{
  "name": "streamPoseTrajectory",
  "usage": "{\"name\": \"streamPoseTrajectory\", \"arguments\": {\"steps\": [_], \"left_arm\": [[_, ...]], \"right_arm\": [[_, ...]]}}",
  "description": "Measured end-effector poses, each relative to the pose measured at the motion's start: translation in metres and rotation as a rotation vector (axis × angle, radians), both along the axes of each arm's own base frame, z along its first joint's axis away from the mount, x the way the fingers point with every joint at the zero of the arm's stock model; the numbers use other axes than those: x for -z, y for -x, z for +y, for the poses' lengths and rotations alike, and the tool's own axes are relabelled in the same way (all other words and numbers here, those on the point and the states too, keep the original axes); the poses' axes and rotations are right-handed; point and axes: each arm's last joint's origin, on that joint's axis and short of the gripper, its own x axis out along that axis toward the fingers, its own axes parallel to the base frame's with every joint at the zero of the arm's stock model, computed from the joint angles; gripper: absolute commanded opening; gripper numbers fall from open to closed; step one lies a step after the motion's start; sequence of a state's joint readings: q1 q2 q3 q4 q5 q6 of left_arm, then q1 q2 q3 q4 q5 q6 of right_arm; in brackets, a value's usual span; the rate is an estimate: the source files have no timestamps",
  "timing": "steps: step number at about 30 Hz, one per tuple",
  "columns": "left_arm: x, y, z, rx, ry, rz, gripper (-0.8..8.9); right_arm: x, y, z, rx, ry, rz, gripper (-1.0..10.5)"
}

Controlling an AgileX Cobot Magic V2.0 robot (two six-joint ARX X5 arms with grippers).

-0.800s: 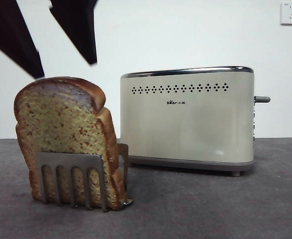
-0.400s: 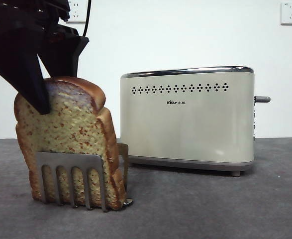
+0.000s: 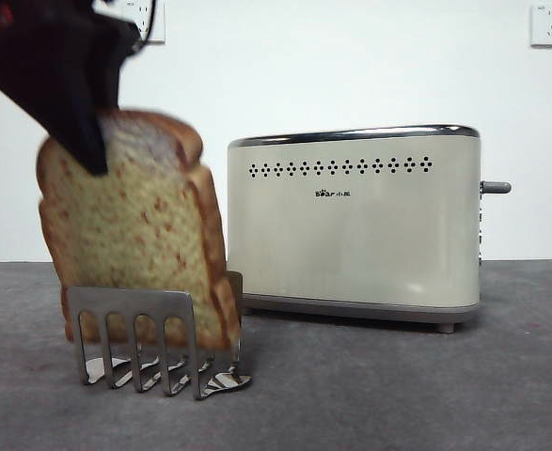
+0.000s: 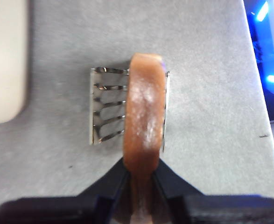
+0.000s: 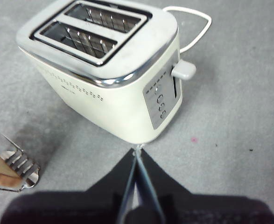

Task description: Pick up a slice of bread from the rack,put the bread on the toaster,press the button

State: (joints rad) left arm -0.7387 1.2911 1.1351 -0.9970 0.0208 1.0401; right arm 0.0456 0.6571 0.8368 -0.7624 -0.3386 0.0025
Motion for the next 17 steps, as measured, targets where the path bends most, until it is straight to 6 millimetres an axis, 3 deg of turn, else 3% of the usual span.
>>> {"name": "streamPoseTrajectory", "arguments": {"steps": [8, 17], "left_arm": [[-0.04, 0.022, 0.021, 0.018, 0.088, -0.149, -0.1], [-0.141, 0.017, 0.02, 0.036, 0.173, -0.464, -0.11]], "right_arm": [[0.005, -0.01, 0.0, 0.0, 0.002, 0.048, 0.0], [0.005, -0.01, 0.0, 0.0, 0.002, 0.048, 0.0]]}}
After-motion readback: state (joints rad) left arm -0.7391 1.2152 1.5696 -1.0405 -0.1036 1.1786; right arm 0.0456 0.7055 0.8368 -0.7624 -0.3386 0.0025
